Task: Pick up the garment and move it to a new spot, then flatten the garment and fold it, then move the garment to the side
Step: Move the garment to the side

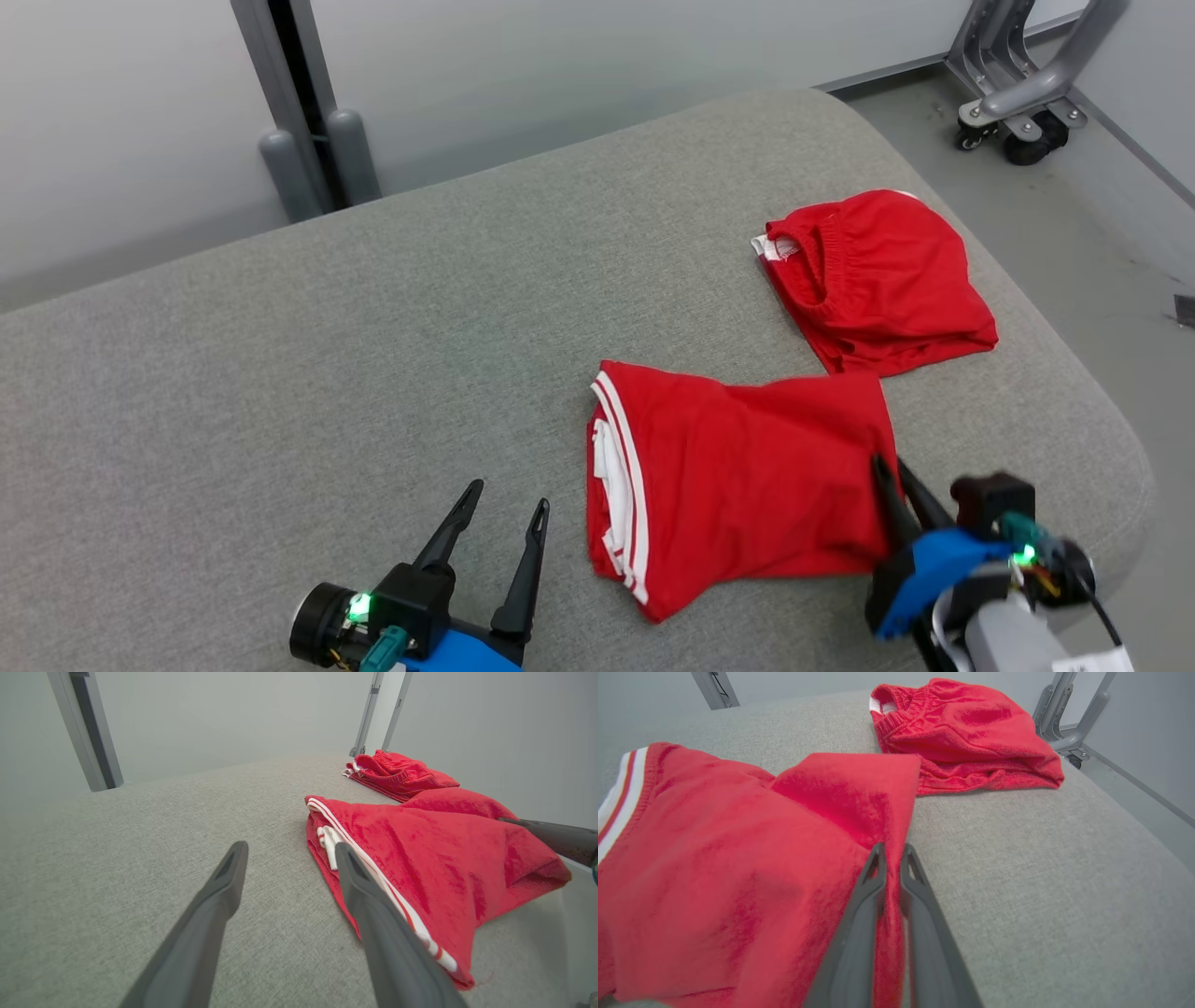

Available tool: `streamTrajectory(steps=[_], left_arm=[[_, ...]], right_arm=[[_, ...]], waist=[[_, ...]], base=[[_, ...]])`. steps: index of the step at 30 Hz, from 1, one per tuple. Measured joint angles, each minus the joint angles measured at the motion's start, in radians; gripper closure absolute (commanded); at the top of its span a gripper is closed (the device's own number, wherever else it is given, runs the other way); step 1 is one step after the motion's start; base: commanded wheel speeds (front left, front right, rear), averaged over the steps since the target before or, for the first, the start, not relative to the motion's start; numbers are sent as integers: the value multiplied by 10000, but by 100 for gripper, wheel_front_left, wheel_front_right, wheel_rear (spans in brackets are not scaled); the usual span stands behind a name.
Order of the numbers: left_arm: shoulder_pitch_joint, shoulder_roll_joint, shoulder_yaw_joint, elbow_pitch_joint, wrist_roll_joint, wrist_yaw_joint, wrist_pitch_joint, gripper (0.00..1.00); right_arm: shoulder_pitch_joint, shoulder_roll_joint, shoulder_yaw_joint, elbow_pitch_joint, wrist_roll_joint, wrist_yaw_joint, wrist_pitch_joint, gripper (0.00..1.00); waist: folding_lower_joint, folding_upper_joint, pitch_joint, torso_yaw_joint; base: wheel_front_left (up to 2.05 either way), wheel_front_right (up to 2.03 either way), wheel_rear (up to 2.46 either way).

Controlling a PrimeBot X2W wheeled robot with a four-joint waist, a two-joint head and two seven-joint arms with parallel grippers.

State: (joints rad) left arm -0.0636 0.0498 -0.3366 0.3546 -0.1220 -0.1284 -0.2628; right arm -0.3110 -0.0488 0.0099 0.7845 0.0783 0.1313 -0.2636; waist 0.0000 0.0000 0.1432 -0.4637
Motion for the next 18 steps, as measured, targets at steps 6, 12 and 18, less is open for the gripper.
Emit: streamTrajectory(steps=[6,12,18], left_arm=[[-51,109,-157,157,98,-6,0,0],[-162,347,-148,207,86,-6,0,0],[-242,412,40,198,42,-8,0,0]], right_arm=[[-1555,-4,-466,-13,-1108,0,13,100],[-3582,-677,-1906,311,-2571,0,520,100],[-4093,-1714,-4648,405,-4819,-4,1421,72]], waist=[[0,0,261,196],[0,0,530,696],[0,0,725,1266]], base=[[0,0,0],[0,0,0],[0,0,0]])
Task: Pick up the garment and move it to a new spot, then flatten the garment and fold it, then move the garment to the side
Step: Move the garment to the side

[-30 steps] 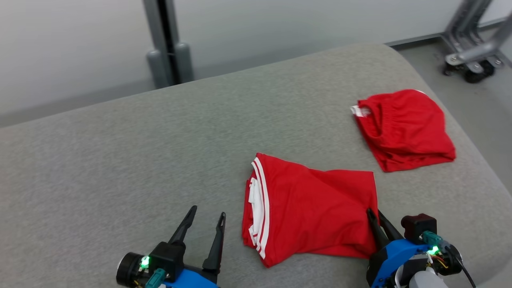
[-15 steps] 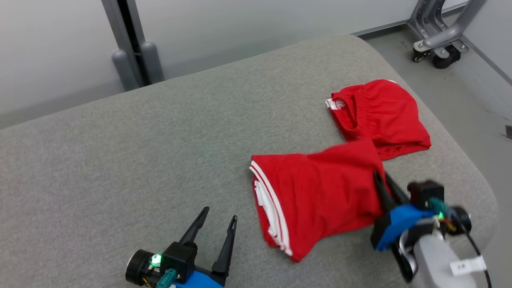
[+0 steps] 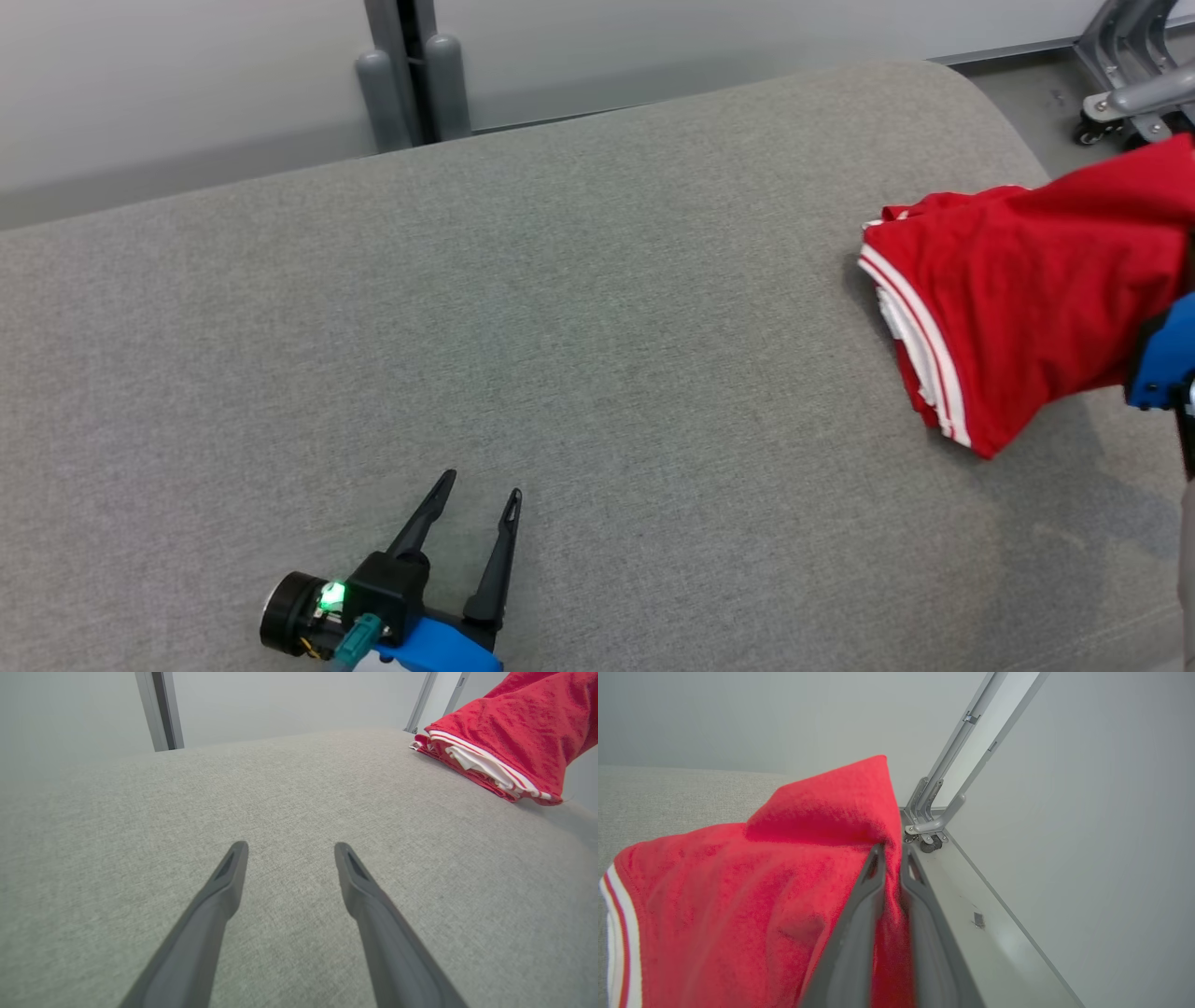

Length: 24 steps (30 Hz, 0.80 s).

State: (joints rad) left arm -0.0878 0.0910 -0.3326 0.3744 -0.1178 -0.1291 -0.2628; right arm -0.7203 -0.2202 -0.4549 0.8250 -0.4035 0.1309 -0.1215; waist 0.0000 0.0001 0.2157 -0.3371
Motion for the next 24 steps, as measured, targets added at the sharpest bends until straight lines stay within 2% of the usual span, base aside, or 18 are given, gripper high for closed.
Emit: streamTrajectory(steps=[1,3,6,10,13,17,21,24], left_arm=[[-3,0,58,2,-12,0,0,0],[-6,-8,205,-4,-17,0,0,0],[-11,-29,487,-27,-12,0,0,0],[-7,-56,895,-52,69,-2,0,0],[30,-94,1315,-63,138,61,0,0],[59,-176,1854,-148,148,171,0,0],[92,-257,2259,-190,215,234,0,0],[135,-284,2587,-171,209,274,0,0]], right_arm=[[-1,-2,-407,-58,-326,0,92,0],[-4,119,-1053,-196,-802,-2,52,0],[-27,533,-1461,-267,-1212,0,-491,0],[-24,1114,-1503,-42,-1269,0,-1127,0],[37,1499,-1246,-17,-775,0,-1375,0],[738,1653,194,-794,621,-2,-1400,0],[2034,1733,2050,-1392,3110,0,-1398,0],[2868,1701,2991,-2048,4025,0,-1400,0]], waist=[[0,0,27,68],[0,0,63,166],[0,0,65,225],[0,0,-48,244],[0,-1,-201,335],[0,0,-345,572],[0,-1,-457,946],[0,0,-536,1246]], base=[[0,0,0],[0,0,0],[0,0,0],[0,0,0],[0,0,0],[0,0,0],[0,0,0],[0,0,0]])
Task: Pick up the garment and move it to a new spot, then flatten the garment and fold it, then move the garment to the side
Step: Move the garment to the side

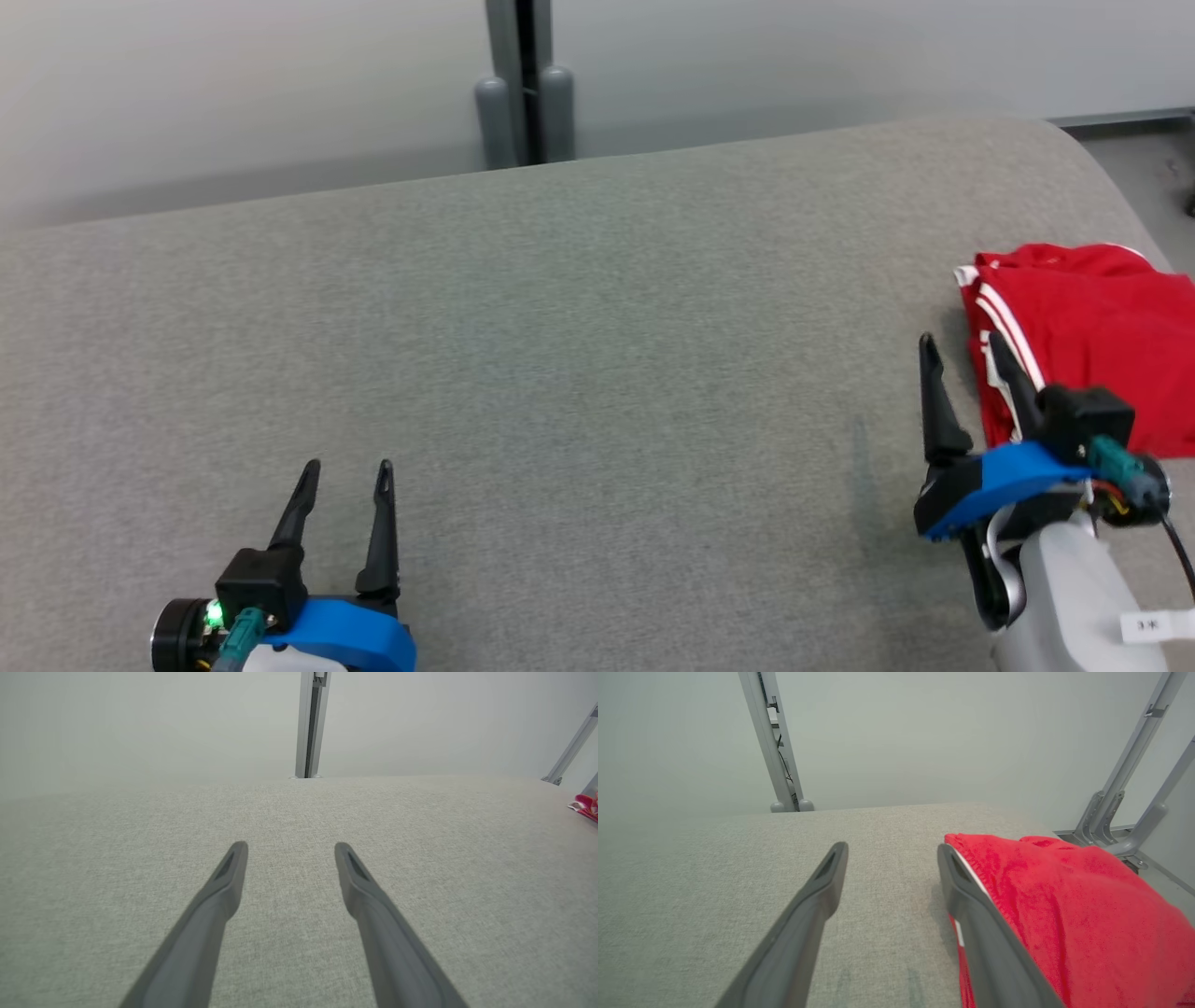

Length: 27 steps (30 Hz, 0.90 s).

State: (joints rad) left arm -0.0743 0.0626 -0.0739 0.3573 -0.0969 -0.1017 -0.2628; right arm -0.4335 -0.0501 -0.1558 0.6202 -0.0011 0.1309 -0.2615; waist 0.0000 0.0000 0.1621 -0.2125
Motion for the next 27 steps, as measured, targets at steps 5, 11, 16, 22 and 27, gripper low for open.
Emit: streamTrajectory(steps=[5,11,16,22,27], left_arm=[[113,-61,426,117,-134,115,0,0],[290,-104,755,265,-263,134,0,0],[309,-105,922,364,-608,132,0,0],[441,-109,890,357,-888,130,0,0],[619,-111,890,357,-991,130,0,0]], right_arm=[[953,8,700,-715,706,-2,2,0],[1453,6,1172,-928,936,-2,2,0],[1640,10,1338,-1055,1009,-2,2,0],[2008,10,1438,-1179,1193,0,2,0],[2368,10,1488,-1229,1360,-2,2,0]], waist=[[0,0,-144,564],[-1,0,-274,1113],[0,0,-414,1389],[0,0,-665,1550],[-1,0,-905,1569]], base=[[0,0,0],[0,0,0],[0,0,0],[0,0,0],[0,0,0]])
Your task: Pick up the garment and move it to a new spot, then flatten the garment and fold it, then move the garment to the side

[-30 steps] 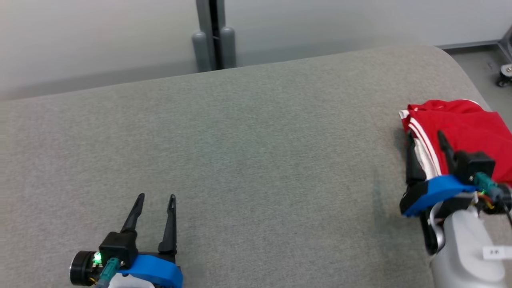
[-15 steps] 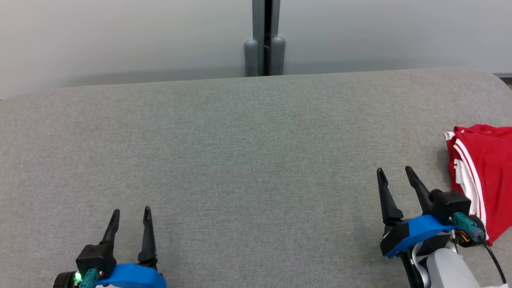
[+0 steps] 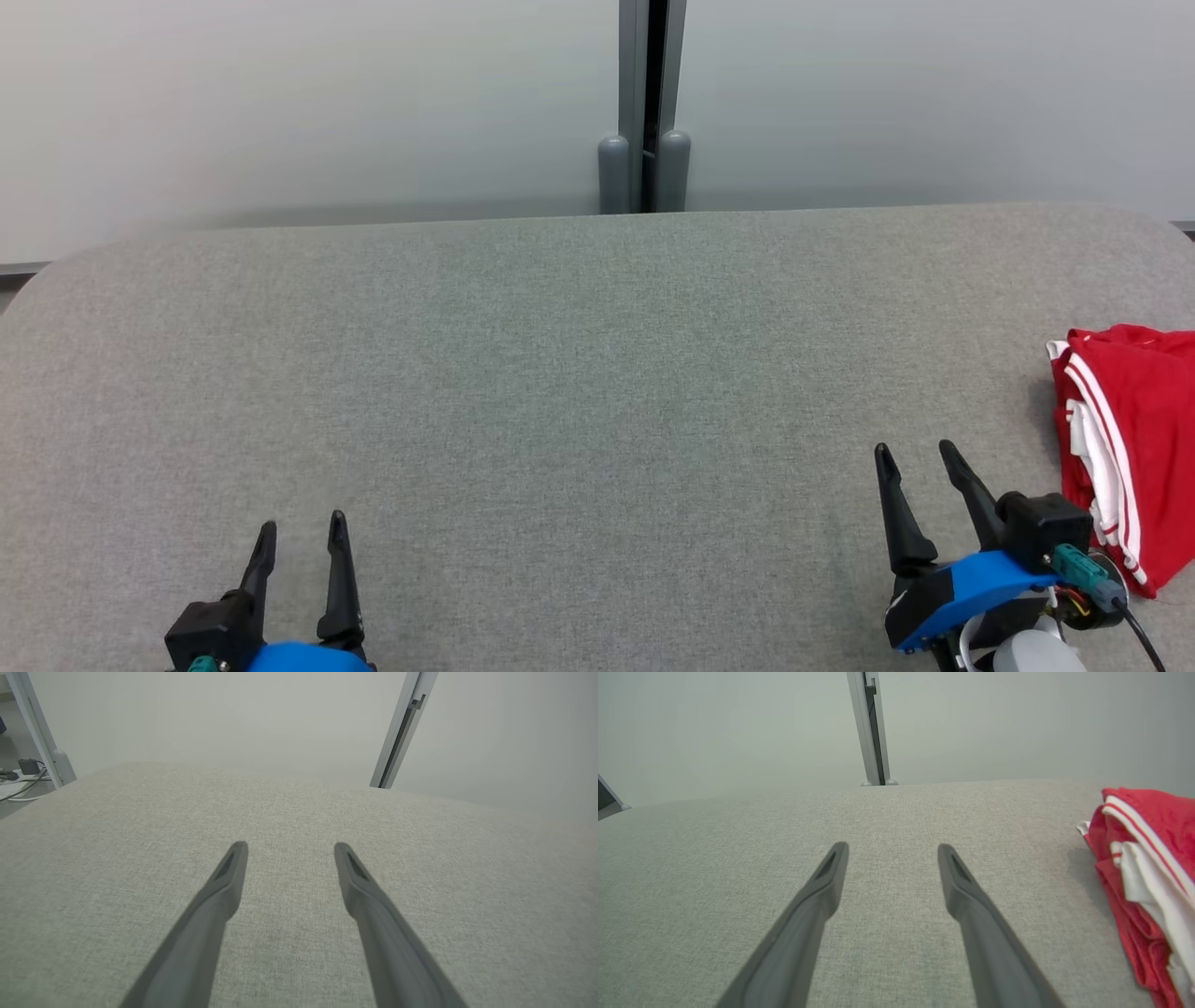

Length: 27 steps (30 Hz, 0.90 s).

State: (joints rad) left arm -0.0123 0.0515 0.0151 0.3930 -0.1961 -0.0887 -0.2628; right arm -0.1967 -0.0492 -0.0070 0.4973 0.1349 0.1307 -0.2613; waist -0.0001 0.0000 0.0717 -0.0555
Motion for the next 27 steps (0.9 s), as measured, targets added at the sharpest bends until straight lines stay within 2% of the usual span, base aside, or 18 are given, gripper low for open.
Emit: streamTrajectory(steps=[5,6,13,27], left_arm=[[175,4,65,-299,-257,-59,0,0],[222,2,63,-362,-313,-75,0,100],[514,-42,59,107,-487,-90,161,100],[445,-44,196,-125,-2987,-107,809,100]], right_arm=[[226,0,48,-52,48,0,0,0],[259,0,56,-58,59,0,0,100],[522,56,19,401,240,0,150,100],[583,59,-165,-65,2894,0,803,100]], waist=[[0,0,-213,-38],[0,0,-250,-47],[-1,0,-295,-42],[0,0,-338,25]], base=[[0,0,0],[0,0,0],[0,0,0],[0,0,0]])
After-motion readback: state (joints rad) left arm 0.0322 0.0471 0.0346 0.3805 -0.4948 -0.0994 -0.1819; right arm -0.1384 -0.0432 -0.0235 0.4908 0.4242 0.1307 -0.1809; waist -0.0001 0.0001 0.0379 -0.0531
